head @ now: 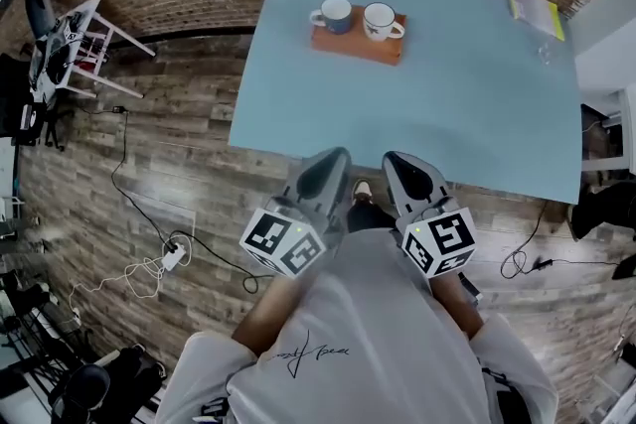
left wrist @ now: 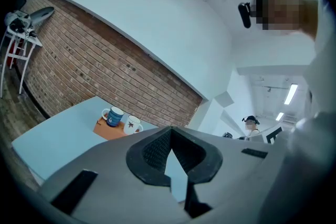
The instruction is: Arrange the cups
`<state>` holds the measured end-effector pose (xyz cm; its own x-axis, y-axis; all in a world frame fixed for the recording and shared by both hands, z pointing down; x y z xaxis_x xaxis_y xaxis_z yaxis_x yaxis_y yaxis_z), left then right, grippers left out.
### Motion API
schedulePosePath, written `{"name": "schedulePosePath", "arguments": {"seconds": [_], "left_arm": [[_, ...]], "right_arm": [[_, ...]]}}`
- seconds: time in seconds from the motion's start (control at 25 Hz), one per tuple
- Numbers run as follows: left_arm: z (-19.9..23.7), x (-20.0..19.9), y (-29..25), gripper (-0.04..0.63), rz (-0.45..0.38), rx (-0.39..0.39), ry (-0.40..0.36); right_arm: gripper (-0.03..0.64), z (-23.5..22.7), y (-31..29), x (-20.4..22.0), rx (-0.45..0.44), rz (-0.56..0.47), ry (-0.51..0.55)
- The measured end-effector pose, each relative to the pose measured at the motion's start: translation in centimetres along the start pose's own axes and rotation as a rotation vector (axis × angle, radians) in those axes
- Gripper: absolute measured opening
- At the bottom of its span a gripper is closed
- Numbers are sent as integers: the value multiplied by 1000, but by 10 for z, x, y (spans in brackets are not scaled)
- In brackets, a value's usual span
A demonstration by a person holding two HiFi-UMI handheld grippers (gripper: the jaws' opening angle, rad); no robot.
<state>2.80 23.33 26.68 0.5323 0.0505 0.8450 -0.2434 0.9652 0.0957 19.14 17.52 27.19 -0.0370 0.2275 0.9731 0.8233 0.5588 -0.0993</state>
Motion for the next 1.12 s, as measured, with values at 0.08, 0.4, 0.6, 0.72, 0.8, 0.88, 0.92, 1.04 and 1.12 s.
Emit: {"name": "schedulePosePath", "arguments": {"seconds": [0.08,0.4,0.6,0.72,0.8,0.88,0.92,1.04,1.12], "left_arm": [[3,0,-17,9,0,7,-18],[8,-2,-55,9,-28,-8,-55],[8,-5,-61,9,-36,-5,-82],[7,-7,-63,9,-43,4,-108],[7,-9,-64,9,-44,9,-119],[7,-10,-67,9,-42,16,-131],[6,-11,-68,9,-39,21,-136],[5,-13,-72,9,-34,36,-140],[6,-14,-74,9,-28,42,-140]], "right_arm": [[21,-14,-8,-4,-6,-4,1],[21,-48,-28,-15,-47,-24,13],[21,-56,-29,-18,-65,-46,7],[21,-58,-30,-18,-79,-57,7],[21,-58,-31,-19,-91,-69,7],[21,-59,-30,-19,-94,-79,3],[21,-60,-29,-19,-90,-82,0],[21,-63,-28,-20,-74,-89,-10],[21,-63,-29,-20,-64,-95,-18]]}}
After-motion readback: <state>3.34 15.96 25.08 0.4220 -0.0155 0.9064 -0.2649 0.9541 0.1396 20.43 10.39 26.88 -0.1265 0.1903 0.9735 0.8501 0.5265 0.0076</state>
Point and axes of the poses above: the fingertips, and each gripper's own axes: y backward along the fingers, z to its left, x out of its underside, the point moved 8 cm from there along y, backward along the fingers, and after that the axes turned 10 degrees about -z, right-handed, at the moved point
